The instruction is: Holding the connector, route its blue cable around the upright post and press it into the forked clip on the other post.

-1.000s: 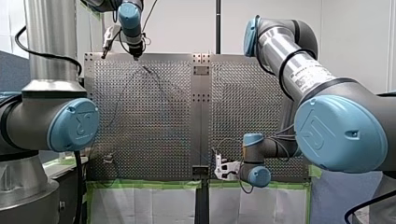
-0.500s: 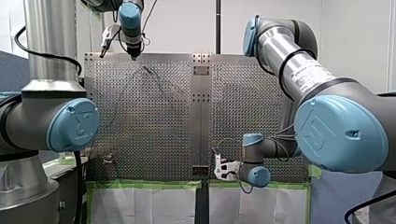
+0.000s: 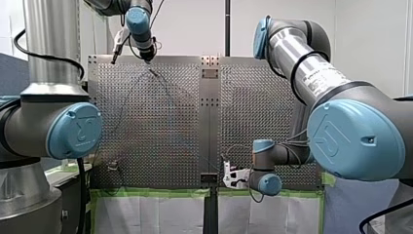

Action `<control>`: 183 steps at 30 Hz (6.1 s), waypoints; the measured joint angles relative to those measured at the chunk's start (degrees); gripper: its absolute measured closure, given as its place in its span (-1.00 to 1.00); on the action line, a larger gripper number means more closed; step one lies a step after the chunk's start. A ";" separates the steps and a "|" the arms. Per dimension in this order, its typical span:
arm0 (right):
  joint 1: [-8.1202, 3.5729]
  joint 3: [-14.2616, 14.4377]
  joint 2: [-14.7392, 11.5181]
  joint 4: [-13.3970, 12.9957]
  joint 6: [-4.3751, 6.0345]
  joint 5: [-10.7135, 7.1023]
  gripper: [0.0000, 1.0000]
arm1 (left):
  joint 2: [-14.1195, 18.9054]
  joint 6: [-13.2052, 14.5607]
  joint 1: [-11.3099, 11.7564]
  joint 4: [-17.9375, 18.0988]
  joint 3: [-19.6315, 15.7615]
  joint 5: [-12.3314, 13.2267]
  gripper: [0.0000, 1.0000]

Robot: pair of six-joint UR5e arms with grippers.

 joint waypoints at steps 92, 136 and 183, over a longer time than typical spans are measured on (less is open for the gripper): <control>1.56 0.03 0.02 -0.02 -0.24 -0.13 1.00 | -30.75 27.58 -8.17 29.57 7.95 -20.32 -1.00; 2.45 0.04 0.00 0.47 -0.64 -0.04 1.00 | -41.33 27.39 -10.45 30.55 2.37 -22.58 -1.00; 2.27 0.00 -0.06 1.11 -0.66 0.14 1.00 | -51.53 21.56 -15.11 29.19 -0.46 -15.77 -1.00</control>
